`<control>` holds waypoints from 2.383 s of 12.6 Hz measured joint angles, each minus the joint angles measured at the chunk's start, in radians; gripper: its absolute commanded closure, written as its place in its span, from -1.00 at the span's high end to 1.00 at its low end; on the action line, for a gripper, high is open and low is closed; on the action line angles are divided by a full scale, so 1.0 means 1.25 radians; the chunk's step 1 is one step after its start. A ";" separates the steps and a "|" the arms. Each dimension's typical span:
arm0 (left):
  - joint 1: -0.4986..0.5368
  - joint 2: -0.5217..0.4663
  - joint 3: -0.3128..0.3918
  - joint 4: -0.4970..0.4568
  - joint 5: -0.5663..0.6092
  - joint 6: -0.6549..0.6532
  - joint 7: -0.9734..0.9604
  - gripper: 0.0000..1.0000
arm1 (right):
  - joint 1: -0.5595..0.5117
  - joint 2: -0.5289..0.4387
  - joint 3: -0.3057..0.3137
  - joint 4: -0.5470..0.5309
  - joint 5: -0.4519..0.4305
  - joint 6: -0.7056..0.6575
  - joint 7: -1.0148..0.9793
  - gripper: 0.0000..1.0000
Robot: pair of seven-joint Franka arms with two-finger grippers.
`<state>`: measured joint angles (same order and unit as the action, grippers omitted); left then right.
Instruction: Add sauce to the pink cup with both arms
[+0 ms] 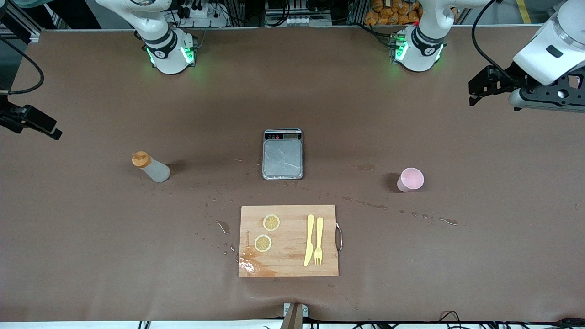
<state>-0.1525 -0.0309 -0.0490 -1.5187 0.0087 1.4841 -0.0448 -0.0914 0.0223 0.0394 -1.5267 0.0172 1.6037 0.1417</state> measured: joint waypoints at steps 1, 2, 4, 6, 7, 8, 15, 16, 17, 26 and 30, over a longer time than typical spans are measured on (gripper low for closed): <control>0.000 0.000 0.000 0.000 0.000 0.000 0.000 1.00 | 0.000 0.000 0.000 0.000 0.000 -0.001 0.000 1.00; 0.000 0.000 0.000 0.000 0.000 0.000 0.000 1.00 | 0.000 0.001 0.000 0.000 0.000 -0.001 0.000 1.00; 0.000 0.000 0.000 0.000 0.000 0.000 0.000 1.00 | 0.000 0.001 0.000 0.000 0.000 -0.002 0.000 1.00; -0.001 0.000 0.000 0.000 0.000 0.000 0.000 1.00 | 0.001 0.002 0.000 0.000 0.000 -0.002 0.000 1.00; -0.001 0.000 0.000 0.000 0.000 0.000 0.000 1.00 | 0.001 0.002 0.001 0.000 0.000 -0.002 0.000 1.00; 0.000 0.001 0.001 0.000 0.000 -0.001 0.000 1.00 | 0.001 0.002 0.001 0.000 0.000 -0.002 0.000 1.00; 0.018 0.021 0.011 -0.082 0.000 0.065 0.000 1.00 | -0.035 0.012 -0.007 -0.003 -0.001 -0.020 0.001 1.00; 0.026 0.023 0.011 -0.116 0.000 0.105 0.000 1.00 | -0.041 0.016 -0.007 -0.004 0.000 -0.038 0.001 1.00; 0.031 0.024 0.011 -0.151 0.000 0.150 0.000 1.00 | -0.045 0.020 -0.007 -0.004 0.000 -0.059 0.002 1.00; 0.026 0.136 0.000 -0.265 0.000 0.384 0.000 1.00 | -0.161 0.128 -0.010 -0.035 0.069 -0.105 0.273 1.00; 0.030 0.165 0.000 -0.265 0.000 0.409 0.000 1.00 | -0.226 0.181 -0.011 -0.045 0.132 -0.130 0.302 1.00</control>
<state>-0.1149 0.1759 -0.0488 -1.8501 0.0083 1.9951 -0.0447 -0.3745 0.2484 0.0258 -1.5825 0.1823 1.4411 0.5186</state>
